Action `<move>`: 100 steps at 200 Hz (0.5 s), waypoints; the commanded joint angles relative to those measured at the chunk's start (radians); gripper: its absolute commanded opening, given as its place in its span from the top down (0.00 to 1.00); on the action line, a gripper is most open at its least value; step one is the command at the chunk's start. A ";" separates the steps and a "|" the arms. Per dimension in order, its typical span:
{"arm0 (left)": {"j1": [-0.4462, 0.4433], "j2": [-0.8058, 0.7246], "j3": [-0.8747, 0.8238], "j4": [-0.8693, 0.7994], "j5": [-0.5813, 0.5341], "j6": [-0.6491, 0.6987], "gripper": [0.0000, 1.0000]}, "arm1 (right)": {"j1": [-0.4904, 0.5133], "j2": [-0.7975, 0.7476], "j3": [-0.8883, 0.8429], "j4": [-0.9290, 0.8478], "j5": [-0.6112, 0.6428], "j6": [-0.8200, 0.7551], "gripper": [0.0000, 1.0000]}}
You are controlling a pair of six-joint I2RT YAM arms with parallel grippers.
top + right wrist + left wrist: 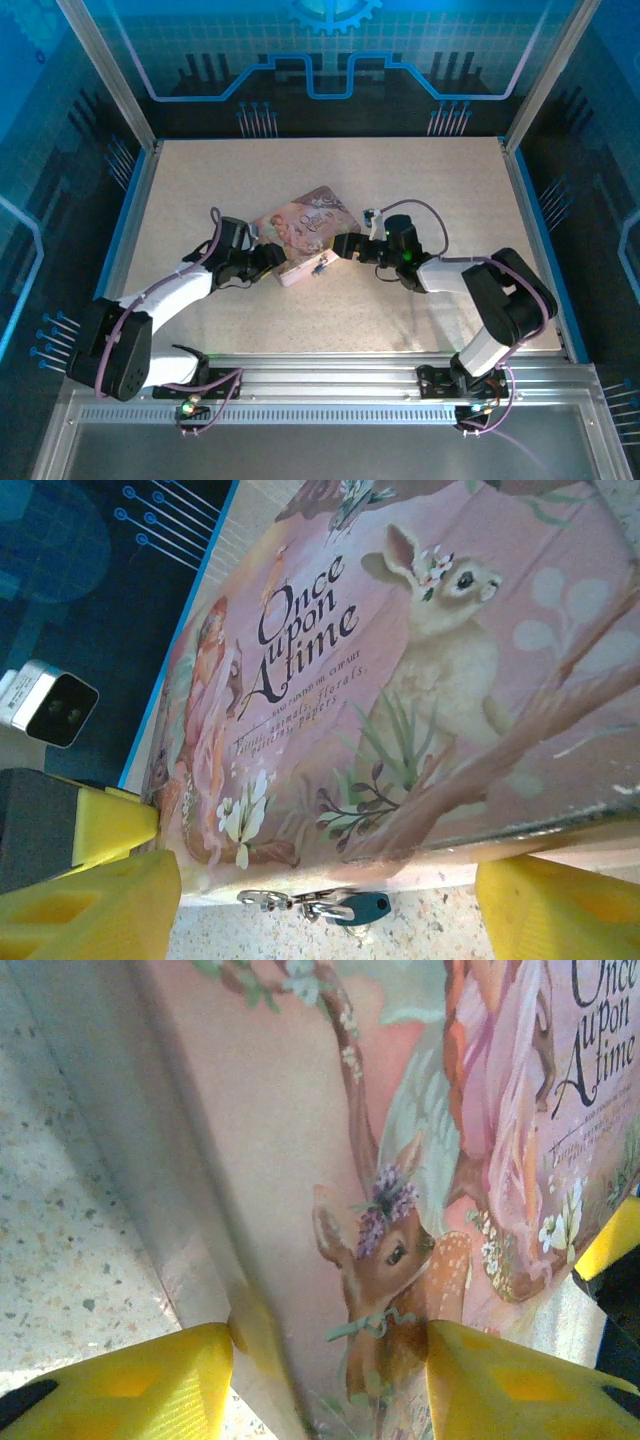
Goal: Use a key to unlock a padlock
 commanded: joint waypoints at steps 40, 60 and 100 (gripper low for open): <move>-0.024 0.016 -0.053 -0.124 -0.023 -0.023 0.47 | -0.018 -0.027 -0.042 0.071 0.007 -0.028 0.23; -0.023 0.013 -0.051 -0.130 -0.029 -0.020 0.46 | -0.025 -0.061 -0.092 0.090 -0.002 -0.053 0.23; -0.023 0.011 -0.050 -0.132 -0.031 -0.018 0.46 | -0.017 -0.060 -0.179 0.224 -0.048 -0.071 0.26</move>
